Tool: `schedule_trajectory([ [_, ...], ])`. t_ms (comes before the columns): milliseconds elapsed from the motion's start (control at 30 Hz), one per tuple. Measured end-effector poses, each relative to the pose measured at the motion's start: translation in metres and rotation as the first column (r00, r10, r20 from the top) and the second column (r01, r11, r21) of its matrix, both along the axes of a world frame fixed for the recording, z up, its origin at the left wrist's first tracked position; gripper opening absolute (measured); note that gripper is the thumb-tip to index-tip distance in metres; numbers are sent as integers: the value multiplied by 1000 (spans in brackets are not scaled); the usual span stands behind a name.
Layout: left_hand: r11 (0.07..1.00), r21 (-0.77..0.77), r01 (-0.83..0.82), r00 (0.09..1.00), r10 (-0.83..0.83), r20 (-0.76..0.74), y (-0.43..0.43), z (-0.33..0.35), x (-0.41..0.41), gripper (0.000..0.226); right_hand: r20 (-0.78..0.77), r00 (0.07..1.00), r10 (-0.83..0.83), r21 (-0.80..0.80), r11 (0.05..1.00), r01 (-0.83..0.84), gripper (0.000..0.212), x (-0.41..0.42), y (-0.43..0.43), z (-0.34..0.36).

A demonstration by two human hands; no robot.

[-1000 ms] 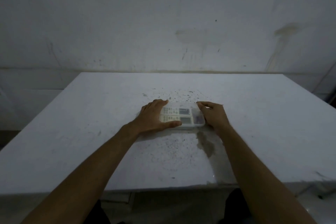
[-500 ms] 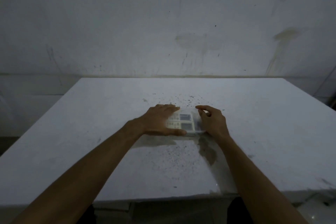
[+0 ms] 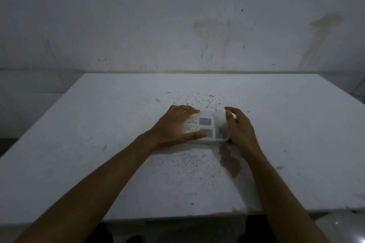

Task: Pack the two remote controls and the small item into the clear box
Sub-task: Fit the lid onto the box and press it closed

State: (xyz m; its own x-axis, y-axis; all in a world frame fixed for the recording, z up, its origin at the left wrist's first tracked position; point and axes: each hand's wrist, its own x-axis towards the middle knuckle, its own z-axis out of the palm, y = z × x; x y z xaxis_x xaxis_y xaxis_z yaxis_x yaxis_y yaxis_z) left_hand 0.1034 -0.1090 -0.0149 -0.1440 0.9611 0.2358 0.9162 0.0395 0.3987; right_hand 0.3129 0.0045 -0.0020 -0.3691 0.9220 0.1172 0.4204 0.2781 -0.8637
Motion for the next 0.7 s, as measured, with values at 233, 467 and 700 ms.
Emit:
schedule_trajectory([
  [233,954,189,-231,900,136,415,-9,-6,12,80,80,996,27,-12,1000,-26,62,18,-31,-7],
  [467,989,1,-147,982,146,120,-26,-14,-6,71,346,918,193,248,925,-288,74,2,-54,-5],
  [700,988,13,-152,750,107,653,-11,0,-36,65,187,957,223,348,895,-277,28,-21,-30,-7],
])
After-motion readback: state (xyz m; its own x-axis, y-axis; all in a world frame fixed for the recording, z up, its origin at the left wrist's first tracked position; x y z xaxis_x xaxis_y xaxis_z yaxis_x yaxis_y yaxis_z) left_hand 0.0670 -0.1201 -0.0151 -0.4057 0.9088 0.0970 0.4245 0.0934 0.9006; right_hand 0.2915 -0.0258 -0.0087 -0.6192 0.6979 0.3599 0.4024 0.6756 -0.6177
